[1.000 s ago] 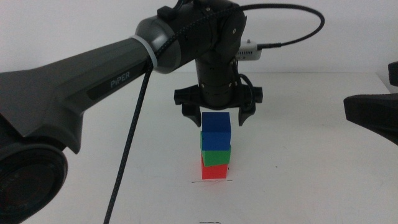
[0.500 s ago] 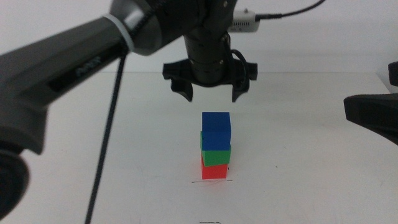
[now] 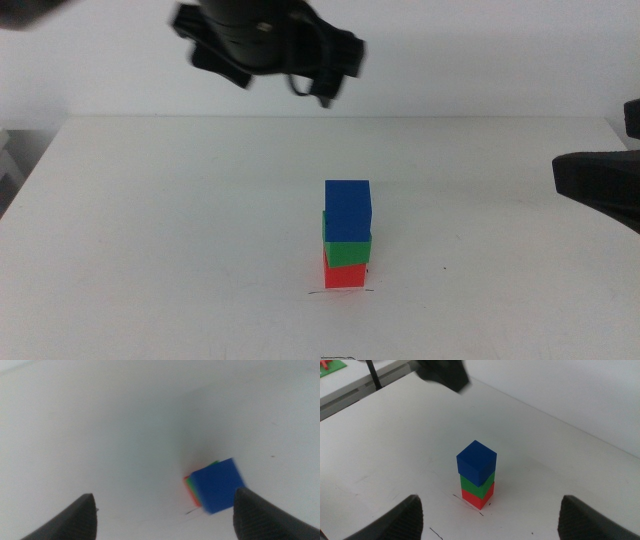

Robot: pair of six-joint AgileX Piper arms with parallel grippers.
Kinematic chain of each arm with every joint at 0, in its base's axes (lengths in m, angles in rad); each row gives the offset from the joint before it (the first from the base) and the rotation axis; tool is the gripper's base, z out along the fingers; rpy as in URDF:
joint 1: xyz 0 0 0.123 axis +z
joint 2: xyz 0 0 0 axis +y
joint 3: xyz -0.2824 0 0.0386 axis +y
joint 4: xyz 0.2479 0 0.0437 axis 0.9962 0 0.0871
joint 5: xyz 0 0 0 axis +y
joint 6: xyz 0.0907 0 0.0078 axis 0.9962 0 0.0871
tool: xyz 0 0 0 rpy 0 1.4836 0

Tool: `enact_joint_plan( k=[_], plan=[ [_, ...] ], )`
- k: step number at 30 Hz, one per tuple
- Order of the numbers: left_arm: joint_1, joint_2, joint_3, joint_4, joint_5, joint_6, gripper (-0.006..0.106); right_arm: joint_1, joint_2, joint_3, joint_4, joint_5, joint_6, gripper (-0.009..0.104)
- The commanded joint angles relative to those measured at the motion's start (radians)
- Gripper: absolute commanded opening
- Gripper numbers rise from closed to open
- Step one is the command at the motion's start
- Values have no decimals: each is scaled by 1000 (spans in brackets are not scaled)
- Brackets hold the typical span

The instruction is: Stack red cubes first, then green, then blue cubes in a specific spot.

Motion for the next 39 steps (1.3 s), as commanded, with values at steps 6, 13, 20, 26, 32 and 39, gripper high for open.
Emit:
enact_joint_plan(
  k=[6,13,20,26,32,39],
  plan=[
    [-1,-253,130,103,66,-5,94,-9,-4,-29,-5,-71,-11,94],
    [66,-425,279,50,59,-5,94,-9,-4,-29,-5,-71,-11,94],
    [361,-617,472,-90,-96,123,94,-9,-4,-29,-5,-71,-11,94],
    [577,-783,657,-111,-341,177,94,-9,-4,-29,-5,-71,-11,94],
    [709,-925,798,-110,-459,176,94,-9,-4,-29,-5,-71,-11,94],
    [729,-1016,867,-96,-521,176,94,-9,-4,-29,-5,-71,-11,94]
  ],
)
